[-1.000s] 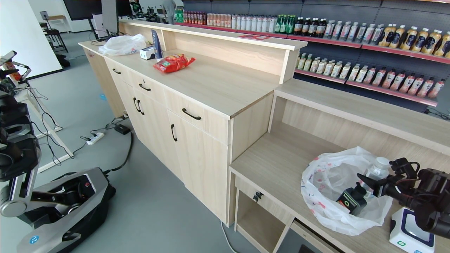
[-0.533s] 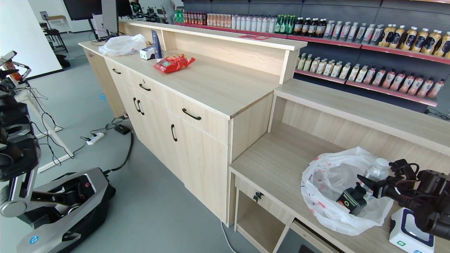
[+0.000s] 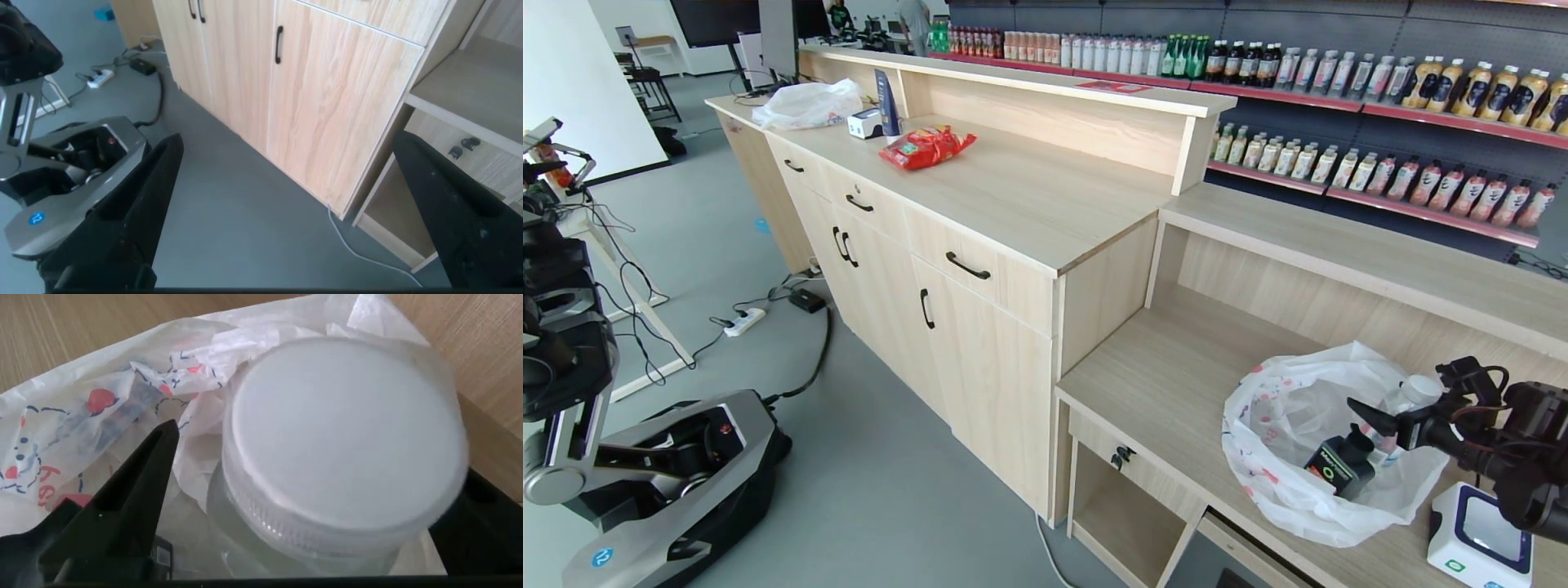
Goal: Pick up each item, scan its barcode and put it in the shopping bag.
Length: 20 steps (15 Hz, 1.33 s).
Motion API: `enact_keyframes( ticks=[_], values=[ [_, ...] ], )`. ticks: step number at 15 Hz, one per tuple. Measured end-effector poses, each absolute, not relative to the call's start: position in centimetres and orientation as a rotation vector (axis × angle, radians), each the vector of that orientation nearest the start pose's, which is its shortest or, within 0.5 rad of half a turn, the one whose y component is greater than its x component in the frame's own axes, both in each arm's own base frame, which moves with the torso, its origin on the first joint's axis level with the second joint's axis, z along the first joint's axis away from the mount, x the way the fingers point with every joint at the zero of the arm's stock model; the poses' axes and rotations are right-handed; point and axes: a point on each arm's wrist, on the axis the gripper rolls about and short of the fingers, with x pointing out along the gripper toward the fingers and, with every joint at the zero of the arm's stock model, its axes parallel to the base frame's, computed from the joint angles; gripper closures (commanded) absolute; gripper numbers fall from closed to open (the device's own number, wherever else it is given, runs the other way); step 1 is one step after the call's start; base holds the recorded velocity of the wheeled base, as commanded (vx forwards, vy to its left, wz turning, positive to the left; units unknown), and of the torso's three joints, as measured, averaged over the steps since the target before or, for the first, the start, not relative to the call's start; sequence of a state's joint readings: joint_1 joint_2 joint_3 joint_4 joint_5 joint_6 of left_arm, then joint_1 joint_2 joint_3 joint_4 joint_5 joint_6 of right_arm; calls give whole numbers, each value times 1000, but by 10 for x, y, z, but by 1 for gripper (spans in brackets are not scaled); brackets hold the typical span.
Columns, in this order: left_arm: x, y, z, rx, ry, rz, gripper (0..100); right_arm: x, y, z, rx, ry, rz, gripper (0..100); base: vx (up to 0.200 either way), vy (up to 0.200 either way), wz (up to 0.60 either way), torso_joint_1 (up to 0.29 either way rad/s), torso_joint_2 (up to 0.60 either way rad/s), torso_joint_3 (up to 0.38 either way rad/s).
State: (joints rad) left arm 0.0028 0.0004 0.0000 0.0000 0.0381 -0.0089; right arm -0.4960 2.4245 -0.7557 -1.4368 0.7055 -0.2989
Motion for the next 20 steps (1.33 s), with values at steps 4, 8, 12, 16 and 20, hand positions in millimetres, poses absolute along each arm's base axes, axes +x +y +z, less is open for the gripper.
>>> enact_keyframes(
  ticks=[4,8,12,16,20],
  values=[
    [-23,1,75,-9,0,41,0,322,-162,49,-244,89,219,0,0,0,0,0,0,0],
    [-23,1,75,-9,0,41,0,287,-148,107,-401,6,239,0,0,0,-450,1,-1,2],
    [-23,1,75,-9,0,41,0,260,-124,168,-423,-113,212,0,0,0,-600,1,5,2],
    [-23,1,75,-9,0,41,0,223,-102,195,-262,64,20,0,0,0,-600,4,4,0],
    [-23,1,75,-9,0,40,0,158,-72,208,-123,286,-167,0,0,0,-600,4,1,2]
  ],
)
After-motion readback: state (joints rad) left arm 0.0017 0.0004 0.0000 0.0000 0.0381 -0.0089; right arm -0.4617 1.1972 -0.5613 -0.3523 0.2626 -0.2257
